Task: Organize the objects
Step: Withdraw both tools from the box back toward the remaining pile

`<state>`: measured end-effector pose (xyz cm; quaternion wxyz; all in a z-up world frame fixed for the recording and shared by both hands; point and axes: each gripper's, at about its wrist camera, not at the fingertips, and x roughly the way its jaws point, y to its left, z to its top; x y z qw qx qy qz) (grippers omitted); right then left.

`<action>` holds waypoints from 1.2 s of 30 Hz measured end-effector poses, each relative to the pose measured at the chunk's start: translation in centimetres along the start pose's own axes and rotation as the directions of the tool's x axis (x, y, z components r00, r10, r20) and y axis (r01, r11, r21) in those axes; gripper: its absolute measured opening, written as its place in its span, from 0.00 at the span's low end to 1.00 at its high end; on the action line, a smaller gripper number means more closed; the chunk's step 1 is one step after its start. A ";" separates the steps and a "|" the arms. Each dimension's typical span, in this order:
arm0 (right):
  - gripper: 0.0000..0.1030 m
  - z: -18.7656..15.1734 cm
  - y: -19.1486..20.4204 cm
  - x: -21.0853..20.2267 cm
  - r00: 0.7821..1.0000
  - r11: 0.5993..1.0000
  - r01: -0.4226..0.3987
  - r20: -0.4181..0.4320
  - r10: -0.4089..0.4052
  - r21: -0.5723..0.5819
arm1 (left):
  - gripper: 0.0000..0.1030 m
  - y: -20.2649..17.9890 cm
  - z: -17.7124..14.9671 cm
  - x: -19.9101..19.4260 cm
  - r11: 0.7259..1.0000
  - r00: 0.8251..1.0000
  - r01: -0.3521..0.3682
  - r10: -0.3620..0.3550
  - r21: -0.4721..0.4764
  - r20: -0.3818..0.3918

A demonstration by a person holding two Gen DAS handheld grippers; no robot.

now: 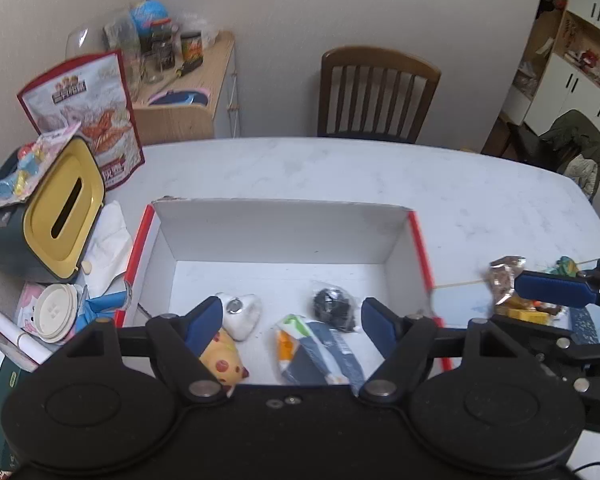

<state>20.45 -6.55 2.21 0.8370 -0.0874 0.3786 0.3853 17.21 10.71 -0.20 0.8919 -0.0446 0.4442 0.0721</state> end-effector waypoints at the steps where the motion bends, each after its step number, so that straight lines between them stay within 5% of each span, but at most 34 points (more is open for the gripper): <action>1: 0.45 -0.3 -0.1 -0.7 1.000 1.000 -0.003 0.010 0.003 0.005 | 0.74 -0.4 -0.3 -0.5 1.000 1.000 0.003 -0.003 0.004 0.010; 13: 0.45 -5.3 -1.9 -7.2 0.995 0.998 -0.015 0.102 0.008 0.065 | 0.83 -5.9 -3.7 -4.4 0.995 0.994 0.042 -0.051 0.094 0.098; 20: 0.51 -8.4 -4.6 -10.2 0.990 0.990 0.010 0.137 -0.030 0.139 | 0.93 -9.3 -5.5 -4.6 0.984 0.989 0.093 -0.109 0.151 0.103; 24: 0.63 -10.6 -6.4 -11.5 0.988 0.982 0.030 0.145 -0.058 0.186 | 0.99 -11.0 -6.4 -4.4 0.977 0.984 0.128 -0.146 0.171 0.097; 36: 0.76 -15.7 -11.5 -13.6 0.978 0.959 0.137 0.120 -0.171 0.249 | 0.99 -16.3 -7.9 -1.8 0.961 0.979 0.178 -0.195 0.211 0.060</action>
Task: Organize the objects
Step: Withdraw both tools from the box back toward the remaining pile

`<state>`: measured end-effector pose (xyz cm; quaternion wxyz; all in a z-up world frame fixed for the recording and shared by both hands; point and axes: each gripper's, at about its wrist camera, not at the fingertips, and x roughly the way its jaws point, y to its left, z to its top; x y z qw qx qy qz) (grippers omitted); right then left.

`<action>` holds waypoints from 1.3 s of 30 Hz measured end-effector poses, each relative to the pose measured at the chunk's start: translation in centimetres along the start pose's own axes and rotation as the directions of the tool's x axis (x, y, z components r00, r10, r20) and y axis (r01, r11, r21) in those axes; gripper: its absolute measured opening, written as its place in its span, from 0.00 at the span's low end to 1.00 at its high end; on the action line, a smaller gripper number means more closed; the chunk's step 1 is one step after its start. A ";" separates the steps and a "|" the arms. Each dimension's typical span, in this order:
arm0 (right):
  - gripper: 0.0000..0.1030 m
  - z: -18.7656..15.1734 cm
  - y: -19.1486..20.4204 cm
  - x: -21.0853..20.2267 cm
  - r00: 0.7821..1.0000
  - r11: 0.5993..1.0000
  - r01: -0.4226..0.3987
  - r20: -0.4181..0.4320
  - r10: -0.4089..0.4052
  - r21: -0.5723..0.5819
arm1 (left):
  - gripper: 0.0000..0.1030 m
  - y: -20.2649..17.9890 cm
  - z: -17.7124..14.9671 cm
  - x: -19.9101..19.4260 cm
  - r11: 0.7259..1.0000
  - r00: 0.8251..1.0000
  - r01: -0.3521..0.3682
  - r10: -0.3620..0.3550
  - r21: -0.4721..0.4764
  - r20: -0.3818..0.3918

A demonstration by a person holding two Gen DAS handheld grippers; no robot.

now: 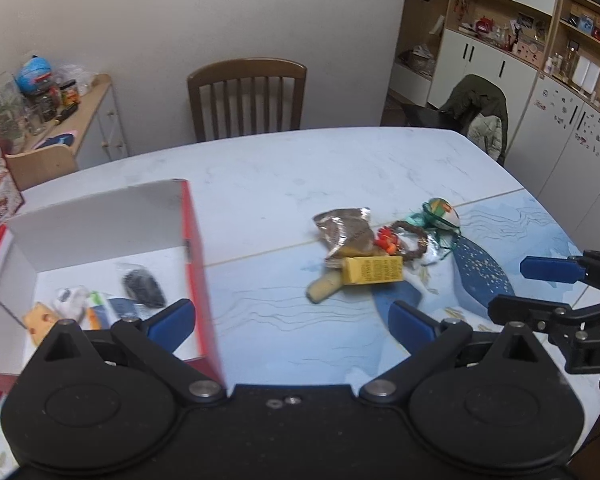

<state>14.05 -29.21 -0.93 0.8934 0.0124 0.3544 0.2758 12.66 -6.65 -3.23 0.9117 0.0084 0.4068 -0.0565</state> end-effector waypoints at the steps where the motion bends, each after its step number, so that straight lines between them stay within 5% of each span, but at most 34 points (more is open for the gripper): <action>1: 0.76 -0.1 -0.4 0.1 1.000 1.000 0.013 -0.001 -0.013 -0.001 | 0.99 -0.4 0.1 0.4 1.000 1.000 0.002 -0.002 0.002 -0.002; 20: 0.76 -0.3 -11.1 3.4 0.982 0.984 0.179 -0.062 -0.177 0.027 | 0.99 -7.1 0.8 9.5 0.997 0.999 -0.032 0.034 0.067 -0.029; 39: 0.76 3.7 -18.6 11.3 0.966 0.976 0.216 -0.148 -0.212 0.005 | 0.99 -10.4 1.1 17.9 0.983 0.983 -0.139 0.151 0.118 -0.106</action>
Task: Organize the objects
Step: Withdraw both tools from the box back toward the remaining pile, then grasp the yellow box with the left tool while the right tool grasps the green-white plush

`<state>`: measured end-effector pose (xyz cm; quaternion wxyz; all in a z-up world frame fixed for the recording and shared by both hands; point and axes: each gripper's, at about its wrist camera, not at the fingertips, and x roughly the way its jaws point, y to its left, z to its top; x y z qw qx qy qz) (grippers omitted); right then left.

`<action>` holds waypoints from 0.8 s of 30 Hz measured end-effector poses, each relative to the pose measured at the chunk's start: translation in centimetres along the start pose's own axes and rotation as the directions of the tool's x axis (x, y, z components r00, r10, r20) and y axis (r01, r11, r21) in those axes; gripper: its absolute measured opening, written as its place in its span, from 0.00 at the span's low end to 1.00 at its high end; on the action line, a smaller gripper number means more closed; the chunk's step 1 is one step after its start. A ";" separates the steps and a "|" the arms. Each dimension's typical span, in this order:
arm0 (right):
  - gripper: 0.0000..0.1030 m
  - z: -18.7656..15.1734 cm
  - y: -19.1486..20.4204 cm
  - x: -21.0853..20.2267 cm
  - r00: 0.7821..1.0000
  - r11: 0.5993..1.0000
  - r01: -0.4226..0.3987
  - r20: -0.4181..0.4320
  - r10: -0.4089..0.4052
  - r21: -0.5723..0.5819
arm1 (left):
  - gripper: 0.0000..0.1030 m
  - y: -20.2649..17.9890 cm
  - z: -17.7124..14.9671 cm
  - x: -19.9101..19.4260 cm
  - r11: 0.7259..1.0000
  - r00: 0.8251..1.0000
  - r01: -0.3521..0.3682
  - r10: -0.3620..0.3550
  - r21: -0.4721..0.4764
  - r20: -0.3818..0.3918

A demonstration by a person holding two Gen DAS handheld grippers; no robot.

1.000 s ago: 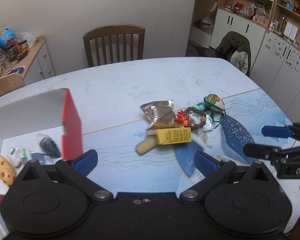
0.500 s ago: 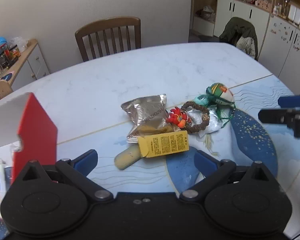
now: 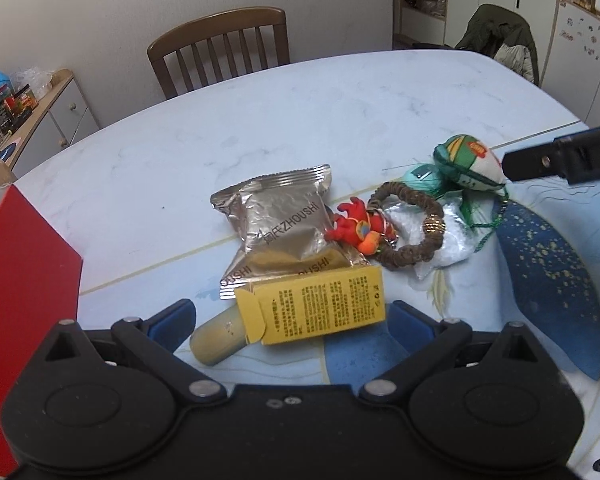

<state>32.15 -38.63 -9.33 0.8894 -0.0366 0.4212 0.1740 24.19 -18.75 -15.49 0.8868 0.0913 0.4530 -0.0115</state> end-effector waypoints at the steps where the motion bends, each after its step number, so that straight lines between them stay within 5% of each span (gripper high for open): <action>1: 0.76 0.2 -0.2 0.4 1.000 1.000 0.001 -0.004 -0.001 0.002 | 0.99 -0.1 0.1 0.2 1.000 1.000 -0.002 0.002 -0.001 -0.003; 11: 0.76 2.7 -1.1 4.7 0.999 0.996 -0.021 -0.025 0.023 0.083 | 0.99 -1.2 0.1 1.2 1.000 1.000 -0.018 0.018 0.009 -0.017; 24: 0.76 2.5 -1.6 8.1 0.996 0.987 0.001 -0.090 0.013 0.161 | 0.78 -1.5 0.3 1.4 1.000 0.999 -0.024 0.024 -0.011 -0.022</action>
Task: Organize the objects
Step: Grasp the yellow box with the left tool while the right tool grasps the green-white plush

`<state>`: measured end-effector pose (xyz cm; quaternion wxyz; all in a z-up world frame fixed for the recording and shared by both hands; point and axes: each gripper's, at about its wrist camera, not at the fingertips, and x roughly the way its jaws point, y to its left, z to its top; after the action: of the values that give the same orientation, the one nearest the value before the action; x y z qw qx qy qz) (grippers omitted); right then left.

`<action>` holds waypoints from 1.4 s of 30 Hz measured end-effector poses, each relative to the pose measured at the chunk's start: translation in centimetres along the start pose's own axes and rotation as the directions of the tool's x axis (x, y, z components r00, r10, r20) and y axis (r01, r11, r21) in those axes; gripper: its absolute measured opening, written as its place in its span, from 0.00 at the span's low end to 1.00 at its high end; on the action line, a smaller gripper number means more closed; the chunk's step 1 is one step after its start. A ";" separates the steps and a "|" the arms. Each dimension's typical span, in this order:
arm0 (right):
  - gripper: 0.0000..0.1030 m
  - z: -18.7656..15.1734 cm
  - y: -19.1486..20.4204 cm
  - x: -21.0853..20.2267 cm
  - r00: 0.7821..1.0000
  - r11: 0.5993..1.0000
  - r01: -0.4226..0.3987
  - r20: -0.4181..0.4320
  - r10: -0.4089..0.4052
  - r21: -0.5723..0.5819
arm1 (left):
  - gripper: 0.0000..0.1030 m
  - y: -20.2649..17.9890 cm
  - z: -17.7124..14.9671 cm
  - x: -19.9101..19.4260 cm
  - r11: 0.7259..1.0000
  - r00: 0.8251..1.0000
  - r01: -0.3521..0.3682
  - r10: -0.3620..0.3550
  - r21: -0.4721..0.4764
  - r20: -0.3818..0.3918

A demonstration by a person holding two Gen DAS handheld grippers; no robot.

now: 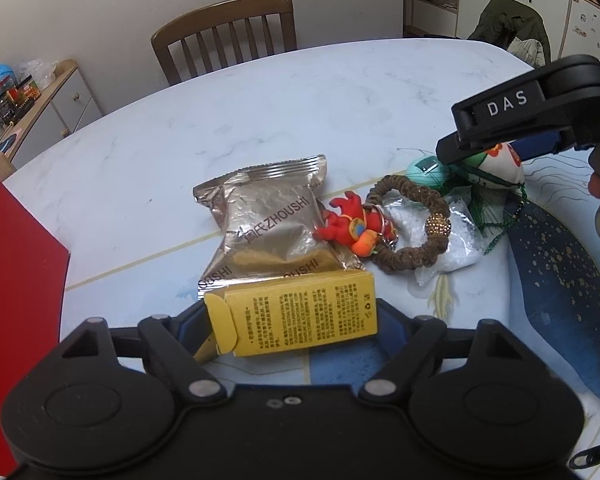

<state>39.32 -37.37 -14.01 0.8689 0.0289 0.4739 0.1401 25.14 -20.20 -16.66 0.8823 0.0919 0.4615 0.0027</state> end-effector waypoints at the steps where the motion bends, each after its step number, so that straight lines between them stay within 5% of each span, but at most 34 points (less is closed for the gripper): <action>1: 0.76 0.0 0.0 0.0 1.000 1.000 -0.004 -0.004 0.004 0.006 | 0.77 0.0 0.0 -0.1 1.000 1.000 0.004 -0.004 0.000 0.002; 13: 0.66 -0.7 0.0 -1.2 1.000 0.999 0.011 0.015 -0.012 0.031 | 0.71 0.9 0.2 -1.4 0.999 0.999 0.030 -0.030 -0.032 -0.023; 27: 0.66 -1.6 2.8 -9.1 0.996 0.996 -0.050 0.070 0.054 -0.069 | 0.71 4.8 0.3 -7.2 0.993 0.995 0.094 -0.095 -0.076 -0.017; 42: 0.66 -3.0 10.9 -16.6 0.990 0.970 -0.122 0.038 0.132 -0.208 | 0.71 12.4 -1.2 -12.6 0.980 0.988 0.140 -0.148 -0.145 -0.050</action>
<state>26.02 -31.69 -0.11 0.8684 -0.0271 0.4315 0.2429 17.96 -8.97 -5.02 0.8701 -0.0045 0.4922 -0.0258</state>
